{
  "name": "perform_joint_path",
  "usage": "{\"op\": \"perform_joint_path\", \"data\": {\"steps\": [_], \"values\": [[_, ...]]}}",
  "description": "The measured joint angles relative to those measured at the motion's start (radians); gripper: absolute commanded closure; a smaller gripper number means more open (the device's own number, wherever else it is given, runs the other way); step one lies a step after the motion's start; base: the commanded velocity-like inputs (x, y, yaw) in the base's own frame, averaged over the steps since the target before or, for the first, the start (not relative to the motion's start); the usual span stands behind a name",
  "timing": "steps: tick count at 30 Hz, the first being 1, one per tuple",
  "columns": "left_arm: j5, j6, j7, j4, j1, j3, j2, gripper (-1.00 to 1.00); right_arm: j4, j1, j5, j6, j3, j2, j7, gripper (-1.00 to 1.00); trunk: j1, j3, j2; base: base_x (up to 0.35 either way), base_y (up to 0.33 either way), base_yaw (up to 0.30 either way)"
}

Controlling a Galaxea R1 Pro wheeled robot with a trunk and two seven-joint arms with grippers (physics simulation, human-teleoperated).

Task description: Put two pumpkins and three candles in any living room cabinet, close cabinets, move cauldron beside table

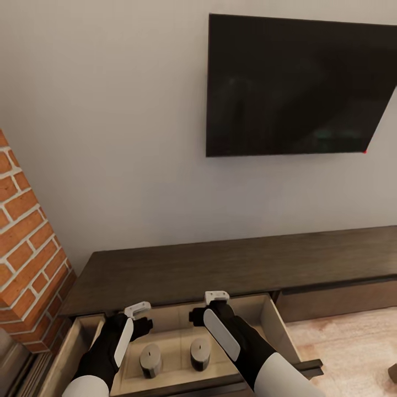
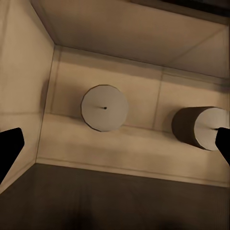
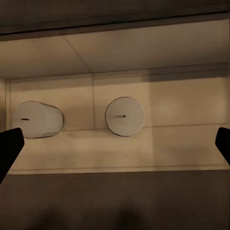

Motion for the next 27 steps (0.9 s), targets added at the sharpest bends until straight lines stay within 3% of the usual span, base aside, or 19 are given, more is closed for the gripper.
{"op": "perform_joint_path", "data": {"steps": [9, 27], "values": [[0.000, 0.002, 0.000, 0.000, 0.000, 0.000, 0.000, -1.00, -0.002, 0.000, 0.000, 0.004, 0.000, 0.000, 0.001, -1.00, -0.034, 0.027, 0.063, 0.000, 0.000, -0.044], [0.000, 0.003, 0.000, 0.000, 0.000, 0.000, 0.000, -1.00, -0.002, 0.000, 0.000, 0.006, 0.000, 0.000, 0.003, -1.00, -0.103, 0.080, 0.189, 0.000, 0.000, -0.266]]}}
